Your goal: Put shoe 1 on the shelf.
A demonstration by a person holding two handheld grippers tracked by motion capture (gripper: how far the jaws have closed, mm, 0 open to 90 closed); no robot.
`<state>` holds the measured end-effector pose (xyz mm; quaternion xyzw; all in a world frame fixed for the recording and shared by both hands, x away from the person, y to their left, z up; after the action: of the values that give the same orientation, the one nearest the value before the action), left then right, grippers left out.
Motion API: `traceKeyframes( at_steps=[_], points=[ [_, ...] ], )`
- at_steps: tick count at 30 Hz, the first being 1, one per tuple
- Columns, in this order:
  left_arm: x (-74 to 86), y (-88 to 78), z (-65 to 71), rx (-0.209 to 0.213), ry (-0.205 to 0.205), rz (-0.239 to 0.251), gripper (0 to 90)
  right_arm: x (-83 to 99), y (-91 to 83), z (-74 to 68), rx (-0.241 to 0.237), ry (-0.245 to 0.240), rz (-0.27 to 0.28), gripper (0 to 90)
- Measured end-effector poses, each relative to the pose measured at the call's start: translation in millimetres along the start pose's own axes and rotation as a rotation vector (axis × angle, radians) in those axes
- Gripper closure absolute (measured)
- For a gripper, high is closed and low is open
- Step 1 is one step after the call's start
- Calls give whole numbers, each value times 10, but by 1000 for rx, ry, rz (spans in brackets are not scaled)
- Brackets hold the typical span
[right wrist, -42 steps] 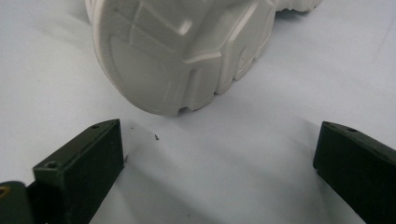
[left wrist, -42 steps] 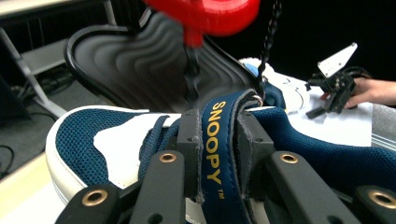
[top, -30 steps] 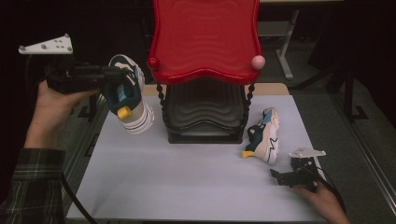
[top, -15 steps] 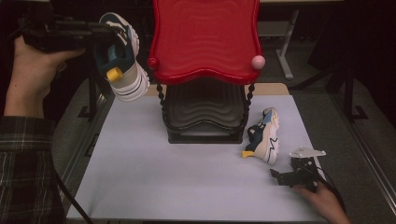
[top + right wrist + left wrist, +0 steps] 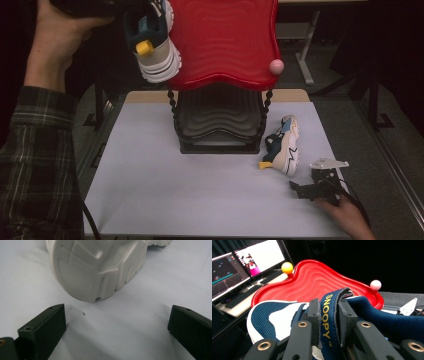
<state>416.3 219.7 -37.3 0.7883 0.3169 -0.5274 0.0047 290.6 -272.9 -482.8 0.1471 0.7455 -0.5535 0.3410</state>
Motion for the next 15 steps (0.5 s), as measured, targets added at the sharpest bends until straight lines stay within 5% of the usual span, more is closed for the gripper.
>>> traceKeyframes(
  at_steps=[15],
  points=[
    [-263,908,-113,88,122,-67,760,0,-1,3,-2,1,-1,11]
  ],
)
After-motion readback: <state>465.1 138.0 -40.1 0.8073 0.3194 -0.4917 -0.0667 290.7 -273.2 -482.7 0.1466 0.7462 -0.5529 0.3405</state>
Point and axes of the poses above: each handheld gripper's, and its own axes: y roughly forward along the jaws, x roughly out of its underside, z roughly to its right, the point moved 3 cm from there along y, roughly forward along the jaws, and after that the axes turned 11 degrees about y, right-handed, at the moved point
